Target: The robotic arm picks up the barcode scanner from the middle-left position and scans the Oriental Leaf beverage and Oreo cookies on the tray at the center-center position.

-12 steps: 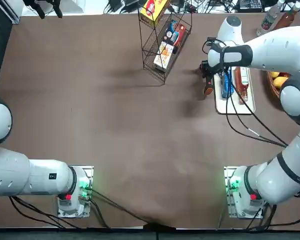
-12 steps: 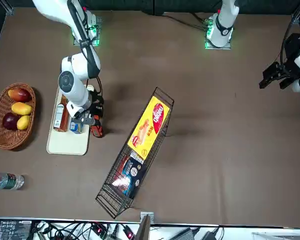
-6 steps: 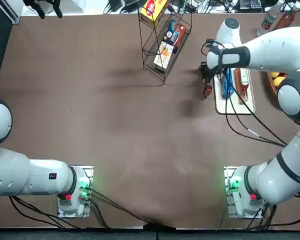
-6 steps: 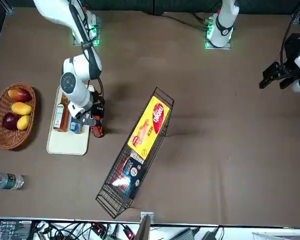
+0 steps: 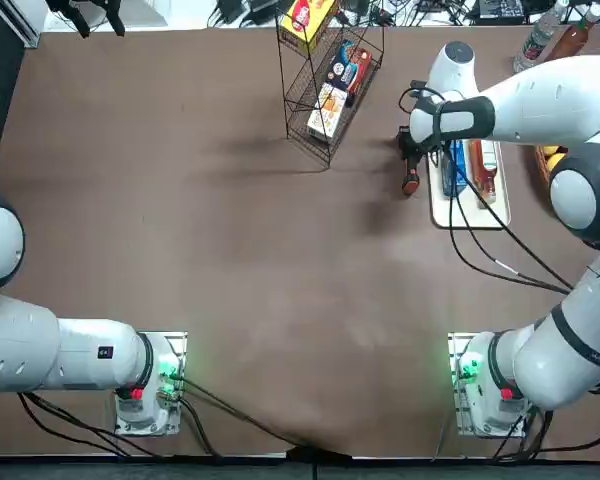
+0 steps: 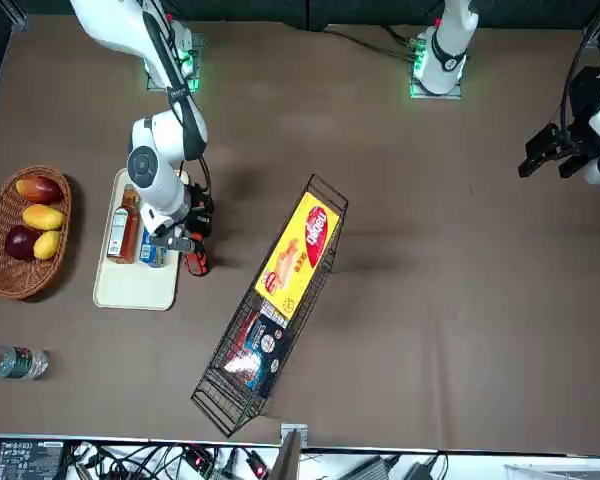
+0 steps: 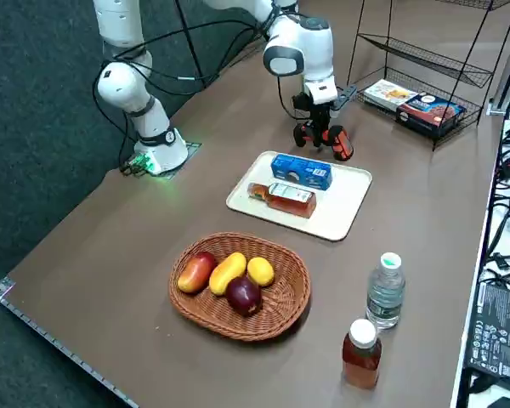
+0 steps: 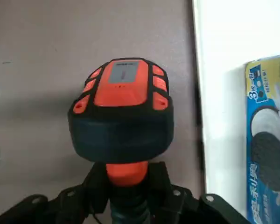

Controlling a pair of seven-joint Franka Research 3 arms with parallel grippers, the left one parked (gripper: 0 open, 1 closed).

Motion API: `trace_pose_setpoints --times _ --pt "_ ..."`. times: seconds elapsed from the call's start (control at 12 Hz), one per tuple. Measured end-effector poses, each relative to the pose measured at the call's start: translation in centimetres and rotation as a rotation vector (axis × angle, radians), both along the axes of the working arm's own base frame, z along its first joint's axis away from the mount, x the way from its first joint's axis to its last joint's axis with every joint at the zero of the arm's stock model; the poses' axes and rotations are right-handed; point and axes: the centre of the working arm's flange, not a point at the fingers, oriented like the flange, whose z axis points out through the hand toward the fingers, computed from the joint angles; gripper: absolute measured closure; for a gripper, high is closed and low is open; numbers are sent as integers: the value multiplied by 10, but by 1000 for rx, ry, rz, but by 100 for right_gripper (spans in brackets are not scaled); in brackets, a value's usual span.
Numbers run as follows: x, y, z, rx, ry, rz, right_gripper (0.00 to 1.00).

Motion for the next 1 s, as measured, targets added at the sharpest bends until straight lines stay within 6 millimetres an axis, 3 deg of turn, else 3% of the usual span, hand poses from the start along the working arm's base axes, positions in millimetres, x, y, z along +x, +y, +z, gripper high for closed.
trace_pose_setpoints --times 0.33,0.67,0.75,1.0 --pt "-1 4 -1 0 -3 7 51" --pt "0 12 5 6 -20 20 8" --pt "2 12 12 10 -30 20 0" --pt "14 8 61 2 -55 50 0"
